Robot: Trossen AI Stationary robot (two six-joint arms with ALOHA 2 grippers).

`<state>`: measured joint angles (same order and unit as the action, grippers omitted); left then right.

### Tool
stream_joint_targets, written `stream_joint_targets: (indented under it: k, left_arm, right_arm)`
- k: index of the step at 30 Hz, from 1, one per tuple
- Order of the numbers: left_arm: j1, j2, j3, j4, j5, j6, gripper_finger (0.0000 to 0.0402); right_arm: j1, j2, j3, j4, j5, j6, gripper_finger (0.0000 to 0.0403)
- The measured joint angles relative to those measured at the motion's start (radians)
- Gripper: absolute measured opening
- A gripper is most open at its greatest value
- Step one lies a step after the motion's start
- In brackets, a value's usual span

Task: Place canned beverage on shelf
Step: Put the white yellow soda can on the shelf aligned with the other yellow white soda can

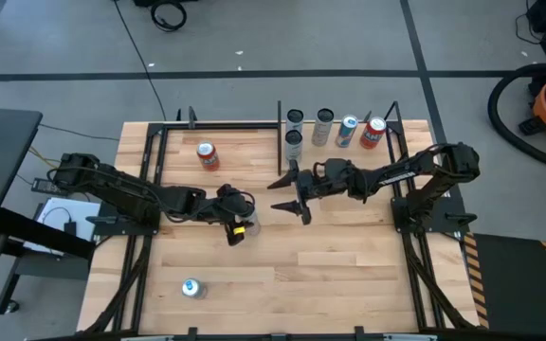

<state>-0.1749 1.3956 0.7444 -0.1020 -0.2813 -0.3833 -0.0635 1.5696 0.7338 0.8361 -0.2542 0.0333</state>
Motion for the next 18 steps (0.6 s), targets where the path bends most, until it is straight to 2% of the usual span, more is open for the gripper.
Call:
stream_joint_targets:
  k: [5, 9, 18]
  left_arm:
    - [0.004, 0.000, 0.000, 0.000, 0.001, 0.010, 0.0277]
    - [0.005, 0.000, 0.000, 0.001, -0.001, 0.014, 0.0277]
    - [0.005, 0.000, 0.000, 0.006, 0.000, 0.028, 0.0277]
  right_arm:
    - [0.006, 0.000, 0.000, -0.007, 0.004, -0.077, 0.0280]
    - [0.016, 0.022, 0.000, -0.019, 0.055, -0.078, 0.0280]
    - [0.039, 0.191, 0.000, 0.186, 0.043, -0.081, 0.0279]
